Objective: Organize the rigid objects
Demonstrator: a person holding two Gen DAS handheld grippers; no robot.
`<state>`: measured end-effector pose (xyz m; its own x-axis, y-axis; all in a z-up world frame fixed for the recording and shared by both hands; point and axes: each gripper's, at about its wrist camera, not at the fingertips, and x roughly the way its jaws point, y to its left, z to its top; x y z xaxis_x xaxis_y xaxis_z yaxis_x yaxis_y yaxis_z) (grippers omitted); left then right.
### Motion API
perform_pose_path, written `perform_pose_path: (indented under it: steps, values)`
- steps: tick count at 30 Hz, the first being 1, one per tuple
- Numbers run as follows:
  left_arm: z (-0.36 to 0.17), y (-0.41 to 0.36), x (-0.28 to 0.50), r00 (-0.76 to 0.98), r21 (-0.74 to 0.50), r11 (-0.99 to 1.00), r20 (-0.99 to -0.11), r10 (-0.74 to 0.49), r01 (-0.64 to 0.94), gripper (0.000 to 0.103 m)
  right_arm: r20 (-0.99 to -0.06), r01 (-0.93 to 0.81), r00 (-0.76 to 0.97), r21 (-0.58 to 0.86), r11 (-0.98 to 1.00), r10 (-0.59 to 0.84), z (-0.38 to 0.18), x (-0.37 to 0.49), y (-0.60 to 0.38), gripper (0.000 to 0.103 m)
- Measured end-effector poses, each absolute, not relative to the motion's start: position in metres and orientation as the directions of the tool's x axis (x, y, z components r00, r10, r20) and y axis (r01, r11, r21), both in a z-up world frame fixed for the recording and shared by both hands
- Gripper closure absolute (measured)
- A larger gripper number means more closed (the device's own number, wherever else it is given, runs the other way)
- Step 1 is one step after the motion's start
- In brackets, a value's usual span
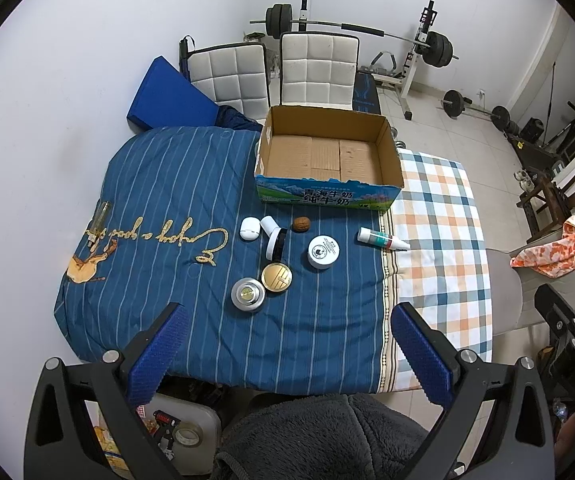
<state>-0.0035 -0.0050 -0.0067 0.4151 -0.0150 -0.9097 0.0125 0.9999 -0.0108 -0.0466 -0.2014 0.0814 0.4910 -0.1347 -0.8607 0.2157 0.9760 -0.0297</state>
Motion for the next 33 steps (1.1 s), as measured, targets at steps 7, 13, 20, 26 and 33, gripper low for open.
perform_pose_path:
  steps: [7,13,20,26,33]
  values:
    - [-0.042,-0.001,0.033,0.373,0.022,1.0,-0.928,0.018,0.007,0.0,-0.887,0.22,0.452,0.009,0.975,-0.094,0.054,-0.022,-0.209,0.0]
    - [-0.11,0.01,0.087,0.285,0.09,0.996,-0.955,0.087,-0.005,0.0,-0.947,0.206,0.321,0.053,0.977,-0.017,-0.021,0.036,-0.217,0.0]
    - [-0.231,0.027,0.161,0.123,0.162,0.986,-0.979,0.164,-0.022,0.0,-0.982,0.133,0.165,0.113,0.985,0.09,-0.155,0.113,-0.193,0.0]
    - [-0.305,0.047,0.213,0.042,0.176,0.983,-0.983,0.178,-0.042,0.0,-0.987,0.03,0.051,0.152,0.988,0.151,-0.265,0.168,-0.13,0.005]
    - [-0.345,0.063,0.237,-0.032,0.107,0.991,-0.994,0.104,-0.081,0.0,-0.983,0.009,-0.066,0.17,0.985,0.17,-0.343,0.201,-0.077,0.011]
